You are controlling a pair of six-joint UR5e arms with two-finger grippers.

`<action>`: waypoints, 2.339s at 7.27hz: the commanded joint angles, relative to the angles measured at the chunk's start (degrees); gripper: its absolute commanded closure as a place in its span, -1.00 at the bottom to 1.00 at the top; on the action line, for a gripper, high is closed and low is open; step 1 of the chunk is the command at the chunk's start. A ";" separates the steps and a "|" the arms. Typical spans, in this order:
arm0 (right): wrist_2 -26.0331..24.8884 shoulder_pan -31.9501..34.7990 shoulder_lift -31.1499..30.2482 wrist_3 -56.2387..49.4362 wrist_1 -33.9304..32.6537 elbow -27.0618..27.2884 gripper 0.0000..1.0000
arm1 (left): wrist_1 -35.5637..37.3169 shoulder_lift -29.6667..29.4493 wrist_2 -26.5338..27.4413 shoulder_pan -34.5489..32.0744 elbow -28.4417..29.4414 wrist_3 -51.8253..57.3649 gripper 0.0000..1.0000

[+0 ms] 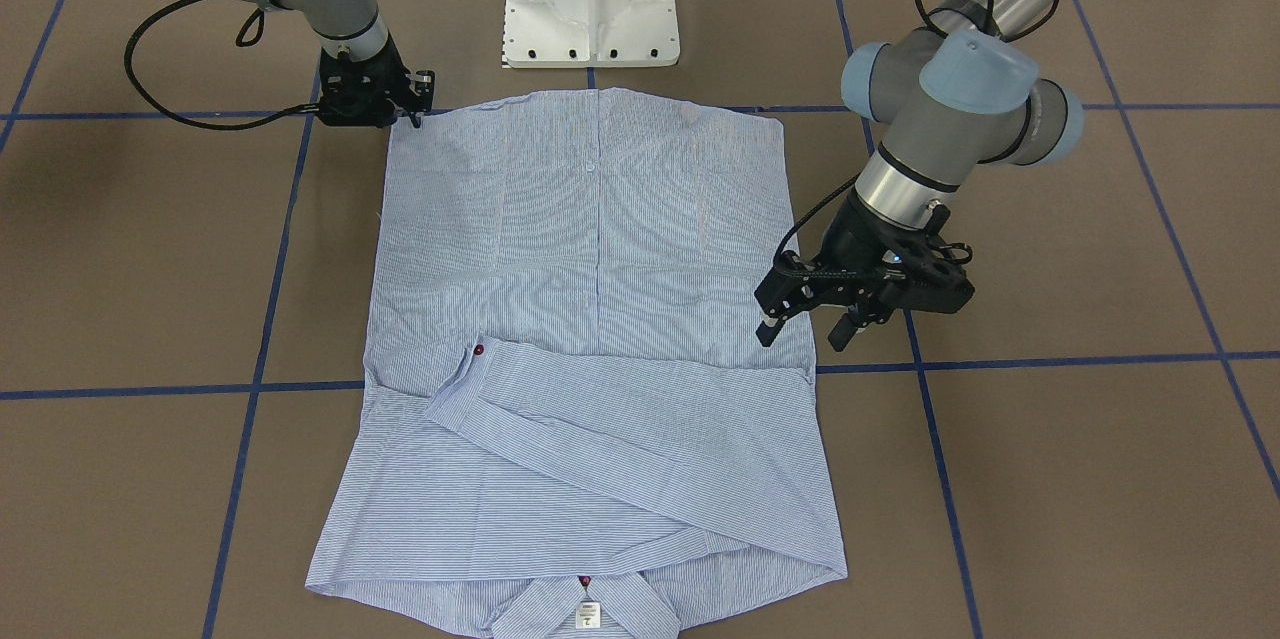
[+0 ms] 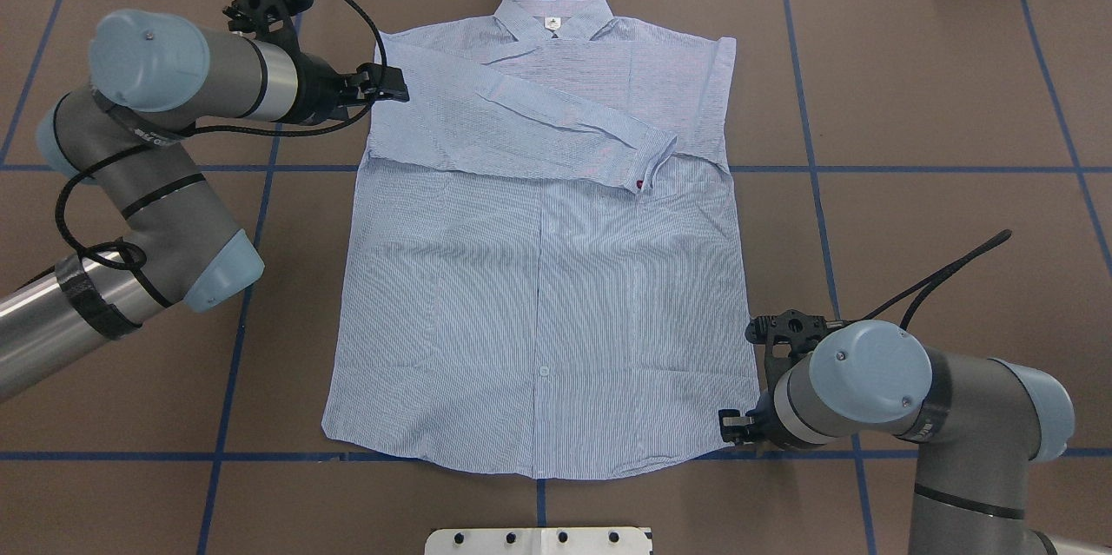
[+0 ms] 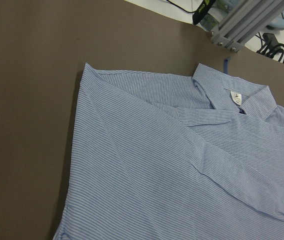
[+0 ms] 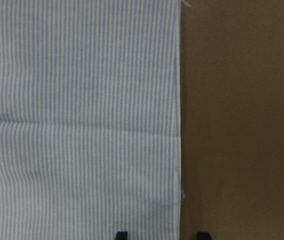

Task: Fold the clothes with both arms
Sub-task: 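Move the right gripper to the near hem corner while the left moves to the collar, then hold the right gripper at the hem corner while the left arm swings toward the hem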

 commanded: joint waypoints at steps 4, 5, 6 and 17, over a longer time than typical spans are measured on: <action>0.66 0.00 -0.11 0.00 -0.18 -0.11 0.13 | 0.00 -0.26 -0.03 0.00 0.18 0.18 -0.99; 0.75 0.00 -0.11 0.00 -0.26 -0.11 0.13 | 0.00 -0.26 -0.03 0.00 0.18 0.18 -0.99; 0.75 0.00 -0.11 0.00 -0.44 -0.02 0.11 | 0.00 -0.26 -0.03 0.00 0.18 0.18 -0.99; 1.62 0.09 0.50 0.00 -0.70 0.24 0.72 | 0.00 -0.18 -0.03 0.18 0.53 0.18 -0.99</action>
